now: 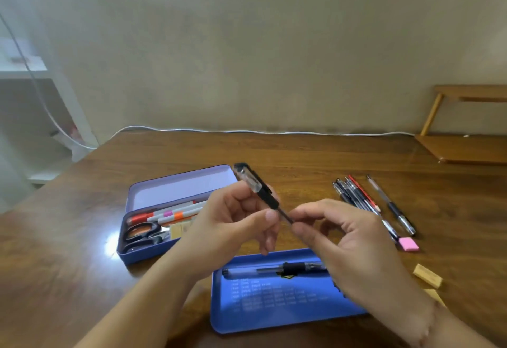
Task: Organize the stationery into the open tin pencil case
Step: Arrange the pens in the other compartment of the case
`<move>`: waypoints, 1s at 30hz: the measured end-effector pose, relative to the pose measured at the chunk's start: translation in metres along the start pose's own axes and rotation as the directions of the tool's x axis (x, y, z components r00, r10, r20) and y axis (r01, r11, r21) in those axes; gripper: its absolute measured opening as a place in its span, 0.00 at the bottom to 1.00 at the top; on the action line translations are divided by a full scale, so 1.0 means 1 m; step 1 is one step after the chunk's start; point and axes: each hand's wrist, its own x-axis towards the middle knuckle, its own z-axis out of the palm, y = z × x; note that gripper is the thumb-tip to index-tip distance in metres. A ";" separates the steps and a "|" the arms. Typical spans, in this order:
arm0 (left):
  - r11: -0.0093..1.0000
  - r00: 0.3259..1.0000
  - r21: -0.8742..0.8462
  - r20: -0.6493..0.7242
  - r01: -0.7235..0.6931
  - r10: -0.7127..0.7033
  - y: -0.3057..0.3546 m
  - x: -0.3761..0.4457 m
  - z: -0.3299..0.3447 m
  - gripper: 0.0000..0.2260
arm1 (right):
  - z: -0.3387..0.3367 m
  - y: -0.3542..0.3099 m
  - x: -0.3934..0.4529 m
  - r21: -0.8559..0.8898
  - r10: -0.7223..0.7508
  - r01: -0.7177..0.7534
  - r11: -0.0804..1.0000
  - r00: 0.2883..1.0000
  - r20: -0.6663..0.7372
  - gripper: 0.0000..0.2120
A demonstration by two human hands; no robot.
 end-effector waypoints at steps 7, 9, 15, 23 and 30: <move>0.905 0.955 0.425 -0.279 0.026 0.103 0.008 0.000 -0.029 0.14 | -0.022 0.016 0.002 -0.436 -0.052 0.204 0.877 0.940 0.337 0.06; 0.842 0.964 0.533 -0.257 0.083 0.068 0.006 -0.001 -0.028 0.11 | -0.020 0.017 -0.002 -0.485 -0.004 0.231 0.843 0.906 0.424 0.04; 0.460 0.975 0.886 0.147 -0.055 -0.166 -0.006 -0.002 -0.011 0.08 | -0.020 0.009 -0.006 -0.526 0.063 0.244 0.815 0.865 0.498 0.06; 0.446 0.958 0.894 0.157 -0.034 -0.242 -0.006 -0.001 -0.011 0.07 | -0.019 0.012 -0.007 -0.556 0.044 0.285 0.781 0.863 0.504 0.07; 0.443 0.947 0.895 0.103 0.045 -0.305 -0.005 0.000 -0.013 0.07 | -0.001 0.022 -0.008 -0.614 -0.001 0.302 0.729 0.898 0.441 0.03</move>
